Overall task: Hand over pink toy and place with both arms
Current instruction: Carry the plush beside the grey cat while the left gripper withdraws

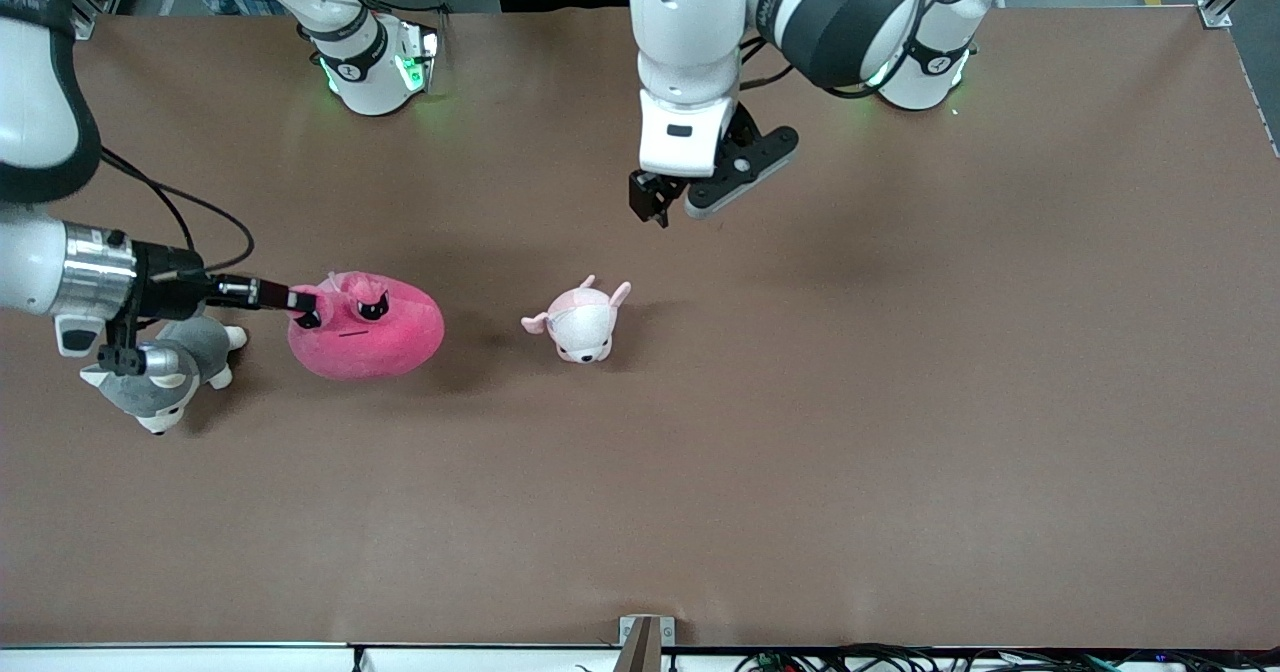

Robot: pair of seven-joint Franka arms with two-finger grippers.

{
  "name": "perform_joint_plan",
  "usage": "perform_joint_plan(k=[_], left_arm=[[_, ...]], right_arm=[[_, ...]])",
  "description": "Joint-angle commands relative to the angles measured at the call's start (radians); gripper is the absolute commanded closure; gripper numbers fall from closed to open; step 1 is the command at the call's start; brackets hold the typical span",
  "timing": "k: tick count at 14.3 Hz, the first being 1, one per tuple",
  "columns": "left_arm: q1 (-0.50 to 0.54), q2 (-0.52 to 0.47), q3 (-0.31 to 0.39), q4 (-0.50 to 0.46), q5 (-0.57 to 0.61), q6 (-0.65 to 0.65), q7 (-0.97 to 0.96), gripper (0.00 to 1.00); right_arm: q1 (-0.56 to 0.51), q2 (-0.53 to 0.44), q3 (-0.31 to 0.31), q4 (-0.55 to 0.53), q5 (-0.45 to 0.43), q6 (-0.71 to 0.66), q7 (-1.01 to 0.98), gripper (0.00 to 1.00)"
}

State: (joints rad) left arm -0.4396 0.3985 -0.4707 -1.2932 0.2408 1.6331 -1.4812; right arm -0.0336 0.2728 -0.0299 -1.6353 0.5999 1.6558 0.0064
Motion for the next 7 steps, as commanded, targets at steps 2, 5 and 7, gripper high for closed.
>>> perform_joint_plan(k=[2,5,7], left_arm=[[0.045,-0.02,-0.003,-0.014,0.008,-0.03,0.126,0.0],[0.085,0.0,0.001,-0.014,0.017,-0.03,0.177,0.0],[0.107,0.002,0.001,-0.014,0.017,-0.03,0.194,0.0]], right_arm=[[-0.061,0.084,0.018,0.02,0.012,-0.002,-0.06,1.0],[-0.08,0.123,0.018,0.019,0.055,-0.007,-0.062,1.0],[-0.091,0.147,0.018,0.011,0.105,-0.017,-0.063,0.99]])
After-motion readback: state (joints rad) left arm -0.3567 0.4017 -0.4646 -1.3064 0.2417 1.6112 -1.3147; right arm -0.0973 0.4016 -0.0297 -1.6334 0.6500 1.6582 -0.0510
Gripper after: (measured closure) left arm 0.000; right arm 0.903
